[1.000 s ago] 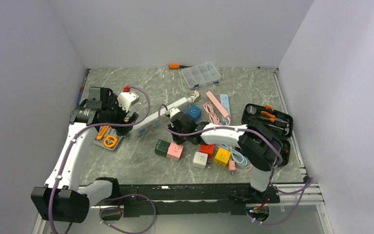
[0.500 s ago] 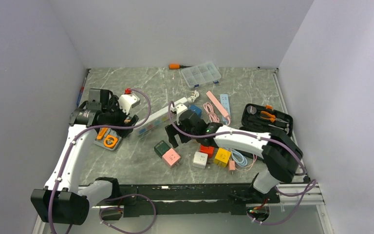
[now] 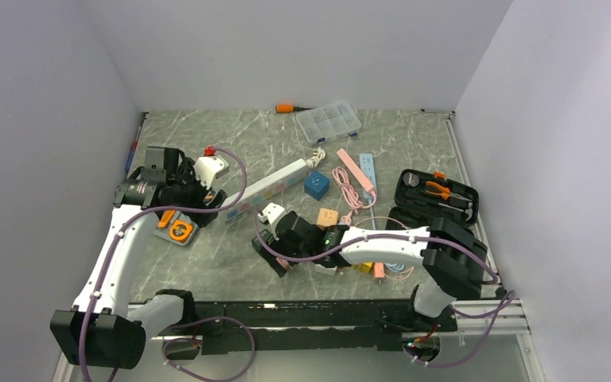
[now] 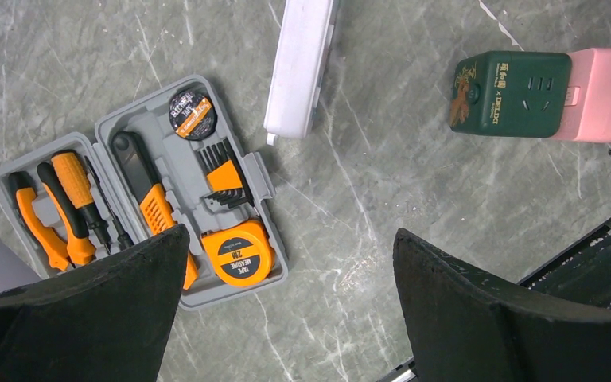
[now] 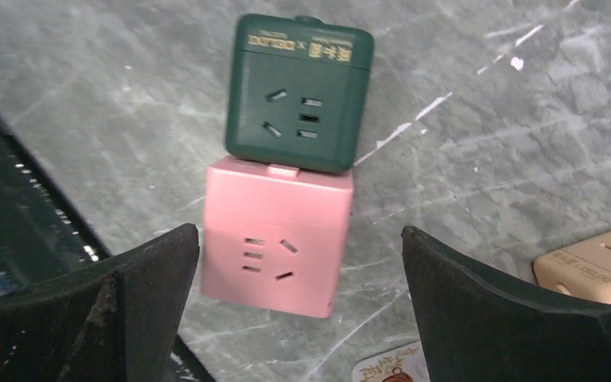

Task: Pull the plug off the socket
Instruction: Remove the plug from the socket.

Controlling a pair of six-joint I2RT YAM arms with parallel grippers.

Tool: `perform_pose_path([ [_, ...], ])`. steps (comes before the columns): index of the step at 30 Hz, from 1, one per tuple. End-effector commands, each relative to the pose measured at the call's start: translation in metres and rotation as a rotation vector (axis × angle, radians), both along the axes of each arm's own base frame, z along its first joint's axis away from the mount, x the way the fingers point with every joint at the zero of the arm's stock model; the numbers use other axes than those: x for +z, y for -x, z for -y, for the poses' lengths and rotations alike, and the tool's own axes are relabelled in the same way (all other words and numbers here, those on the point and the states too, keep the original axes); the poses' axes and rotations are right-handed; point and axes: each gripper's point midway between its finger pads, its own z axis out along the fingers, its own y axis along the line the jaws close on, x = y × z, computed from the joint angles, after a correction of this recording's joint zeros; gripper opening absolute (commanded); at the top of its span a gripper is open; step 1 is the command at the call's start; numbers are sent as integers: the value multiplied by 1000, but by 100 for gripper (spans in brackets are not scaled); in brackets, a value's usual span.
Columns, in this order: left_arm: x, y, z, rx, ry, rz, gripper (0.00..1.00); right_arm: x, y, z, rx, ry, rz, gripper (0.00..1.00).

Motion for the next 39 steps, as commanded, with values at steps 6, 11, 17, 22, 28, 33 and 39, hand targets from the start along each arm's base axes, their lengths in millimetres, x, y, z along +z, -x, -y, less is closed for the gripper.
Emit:
perform_pose_path([
  [6, 12, -2, 0, -15, 2, 62, 99, -28, -10, -2, -9, 58, 41, 100],
  [11, 11, -4, -1, -7, 0, 73, 99, -43, -9, -7, 9, 62, 41, 100],
  [17, 10, -6, -2, -12, -12, 98, 99, -55, -8, -8, 5, 49, 43, 94],
  [22, 8, -5, 1, -30, -2, 107, 99, -61, -7, -1, 1, 58, 42, 61],
  [28, 9, 6, 4, -137, -29, 137, 99, -34, -8, -1, 12, 17, 78, 0],
  [33, 21, 29, 9, -359, -113, 318, 99, 5, -10, -10, 83, -23, 87, 0],
  [39, 53, 64, 18, -737, -421, 794, 99, 53, -8, -17, 177, -163, 0, 0],
])
